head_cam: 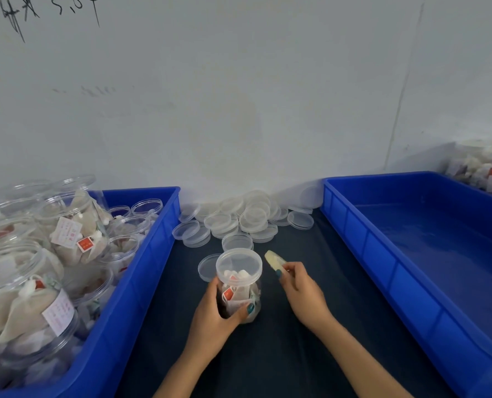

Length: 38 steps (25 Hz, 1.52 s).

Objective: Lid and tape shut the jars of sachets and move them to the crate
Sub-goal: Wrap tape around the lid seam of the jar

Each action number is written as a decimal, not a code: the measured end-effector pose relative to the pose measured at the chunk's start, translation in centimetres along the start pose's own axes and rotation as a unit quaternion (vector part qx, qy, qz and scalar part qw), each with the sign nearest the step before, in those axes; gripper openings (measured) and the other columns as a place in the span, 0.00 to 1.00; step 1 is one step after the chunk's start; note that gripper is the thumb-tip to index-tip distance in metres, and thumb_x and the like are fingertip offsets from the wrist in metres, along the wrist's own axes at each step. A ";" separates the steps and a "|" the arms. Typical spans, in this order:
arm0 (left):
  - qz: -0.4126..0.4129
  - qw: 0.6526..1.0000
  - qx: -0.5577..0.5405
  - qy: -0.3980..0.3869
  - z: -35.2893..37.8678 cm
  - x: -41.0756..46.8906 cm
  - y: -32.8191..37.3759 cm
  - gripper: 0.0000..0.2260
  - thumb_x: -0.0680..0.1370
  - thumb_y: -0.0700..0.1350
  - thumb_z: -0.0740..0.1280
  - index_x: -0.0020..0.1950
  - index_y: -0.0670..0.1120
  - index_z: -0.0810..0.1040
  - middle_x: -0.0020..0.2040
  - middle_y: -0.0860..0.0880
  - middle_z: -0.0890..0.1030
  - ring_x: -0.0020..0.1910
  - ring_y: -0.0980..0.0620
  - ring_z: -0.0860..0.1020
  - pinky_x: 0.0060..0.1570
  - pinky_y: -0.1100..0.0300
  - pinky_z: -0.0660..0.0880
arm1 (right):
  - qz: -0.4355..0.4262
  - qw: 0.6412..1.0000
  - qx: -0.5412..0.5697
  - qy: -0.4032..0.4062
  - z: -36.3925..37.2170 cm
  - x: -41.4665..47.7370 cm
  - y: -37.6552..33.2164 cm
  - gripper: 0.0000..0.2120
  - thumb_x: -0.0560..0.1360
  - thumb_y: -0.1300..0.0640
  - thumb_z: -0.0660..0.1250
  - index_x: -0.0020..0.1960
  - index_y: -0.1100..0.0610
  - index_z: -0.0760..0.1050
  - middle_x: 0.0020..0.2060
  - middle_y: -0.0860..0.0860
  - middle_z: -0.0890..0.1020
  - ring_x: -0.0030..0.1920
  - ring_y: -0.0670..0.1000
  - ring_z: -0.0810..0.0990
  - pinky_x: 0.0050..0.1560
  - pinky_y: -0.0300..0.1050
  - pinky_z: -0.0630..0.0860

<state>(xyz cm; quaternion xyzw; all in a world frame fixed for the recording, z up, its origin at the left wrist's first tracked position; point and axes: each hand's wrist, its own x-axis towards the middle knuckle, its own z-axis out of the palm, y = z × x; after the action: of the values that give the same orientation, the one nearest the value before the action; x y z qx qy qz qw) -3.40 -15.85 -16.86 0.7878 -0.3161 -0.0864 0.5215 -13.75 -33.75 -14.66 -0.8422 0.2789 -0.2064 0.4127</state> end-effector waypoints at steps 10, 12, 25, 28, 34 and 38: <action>0.329 0.917 0.199 0.104 0.6 -0.8 9.0 0.25 0.81 0.56 0.58 0.76 0.49 0.68 0.73 0.54 0.70 0.74 0.59 0.65 0.72 0.66 0.62 | -0.148 0.951 0.272 -0.030 -1.6 -5.8 -3.1 0.10 0.84 0.56 0.57 0.62 0.47 0.73 0.50 0.51 0.79 0.53 0.56 0.77 0.56 0.48 0.77; 0.328 0.919 0.195 0.095 0.9 -1.0 9.5 0.22 0.82 0.54 0.57 0.75 0.49 0.71 0.70 0.54 0.74 0.70 0.58 0.69 0.68 0.61 0.68 | -0.173 0.945 0.276 -0.032 -1.6 -6.2 -3.4 0.09 0.84 0.55 0.58 0.61 0.48 0.73 0.48 0.51 0.80 0.50 0.58 0.78 0.52 0.53 0.78; 0.249 0.958 -0.053 0.130 -0.2 -1.4 8.8 0.04 0.69 0.45 0.76 0.42 0.48 0.85 0.40 0.57 0.84 0.44 0.58 0.83 0.44 0.68 0.76 | -0.216 0.969 0.113 -0.037 -1.6 -7.4 -3.1 0.13 0.78 0.43 0.59 0.61 0.44 0.65 0.37 0.52 0.78 0.36 0.56 0.76 0.41 0.59 0.75; 0.174 0.976 -0.075 0.105 -0.2 -1.4 9.1 0.03 0.71 0.46 0.75 0.41 0.52 0.82 0.40 0.61 0.83 0.44 0.61 0.81 0.42 0.74 0.72 | -0.227 0.971 0.062 -0.029 -1.8 -7.5 -3.2 0.13 0.78 0.43 0.58 0.61 0.43 0.64 0.39 0.49 0.80 0.39 0.52 0.78 0.42 0.55 0.76; 0.166 0.981 -0.041 0.087 0.2 -1.8 9.0 0.03 0.75 0.51 0.67 0.46 0.54 0.78 0.46 0.63 0.79 0.48 0.60 0.78 0.45 0.71 0.72 | -0.267 0.959 -0.089 0.047 -1.9 -7.0 -3.4 0.15 0.80 0.49 0.61 0.66 0.48 0.65 0.41 0.44 0.79 0.41 0.47 0.75 0.42 0.47 0.74; 0.185 0.981 -0.012 0.064 0.3 -2.6 8.2 0.02 0.78 0.48 0.68 0.47 0.51 0.79 0.43 0.57 0.80 0.46 0.55 0.79 0.45 0.64 0.75 | -0.231 0.968 -0.096 0.026 -2.7 -6.5 -3.9 0.12 0.82 0.44 0.55 0.62 0.48 0.68 0.36 0.47 0.80 0.37 0.49 0.77 0.40 0.48 0.74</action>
<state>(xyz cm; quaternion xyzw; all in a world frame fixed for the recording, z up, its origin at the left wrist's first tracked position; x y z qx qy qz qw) -8.88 -16.65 -10.30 0.7133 -0.4211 0.0585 0.5572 -19.08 -29.26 -10.72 -0.9137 0.1060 -0.2905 0.2636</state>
